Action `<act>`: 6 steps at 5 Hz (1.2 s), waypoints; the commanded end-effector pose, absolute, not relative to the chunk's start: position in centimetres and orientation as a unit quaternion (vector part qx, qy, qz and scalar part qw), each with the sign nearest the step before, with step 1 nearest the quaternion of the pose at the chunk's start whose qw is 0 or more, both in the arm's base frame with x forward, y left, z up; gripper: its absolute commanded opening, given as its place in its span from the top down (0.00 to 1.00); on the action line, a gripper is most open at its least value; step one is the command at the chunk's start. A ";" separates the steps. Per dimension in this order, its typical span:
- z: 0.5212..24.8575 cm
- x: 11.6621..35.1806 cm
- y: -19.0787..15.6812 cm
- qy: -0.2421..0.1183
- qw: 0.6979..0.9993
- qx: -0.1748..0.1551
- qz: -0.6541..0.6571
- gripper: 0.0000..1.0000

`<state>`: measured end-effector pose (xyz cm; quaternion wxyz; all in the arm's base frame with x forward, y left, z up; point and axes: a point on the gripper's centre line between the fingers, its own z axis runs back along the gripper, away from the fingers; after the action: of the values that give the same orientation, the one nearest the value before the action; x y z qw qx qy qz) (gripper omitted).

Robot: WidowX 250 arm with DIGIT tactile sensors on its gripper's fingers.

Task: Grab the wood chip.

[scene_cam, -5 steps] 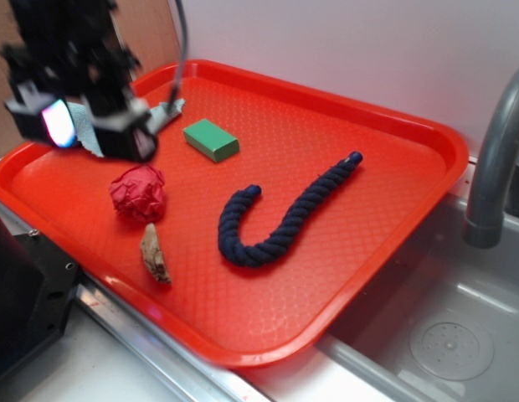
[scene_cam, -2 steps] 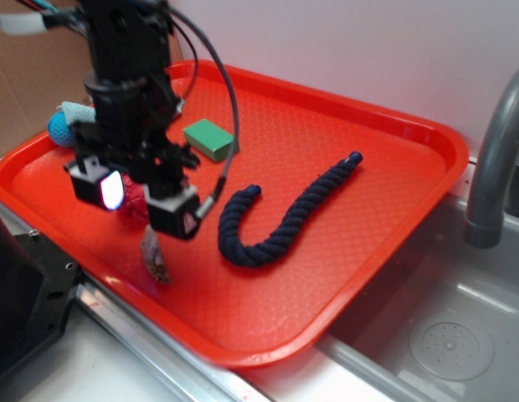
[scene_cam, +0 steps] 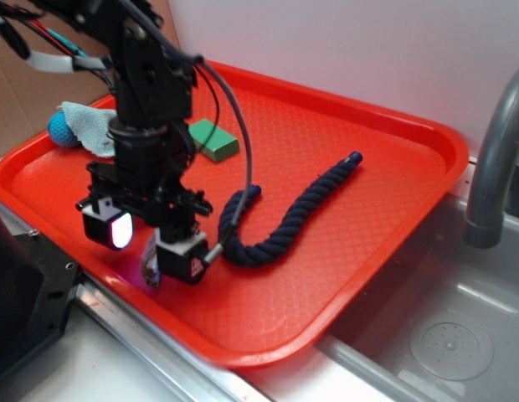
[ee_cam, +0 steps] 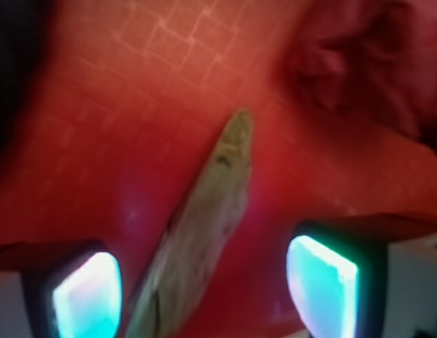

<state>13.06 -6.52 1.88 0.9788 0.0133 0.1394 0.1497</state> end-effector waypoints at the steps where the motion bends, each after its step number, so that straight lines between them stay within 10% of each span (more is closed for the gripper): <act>1: 0.3 13.9 -6.7 0.137 0.983 -0.005 0.120 1.00; 3: 4.5 14.6 -7.1 0.085 0.994 -0.003 0.072 1.00; 5: 14.7 17.4 -3.7 -0.031 0.998 0.009 0.053 1.00; 6: 19.7 18.8 -1.7 -0.025 0.997 0.022 0.063 1.00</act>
<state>18.94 -1.64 18.89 0.9976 0.0282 -0.0072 0.0623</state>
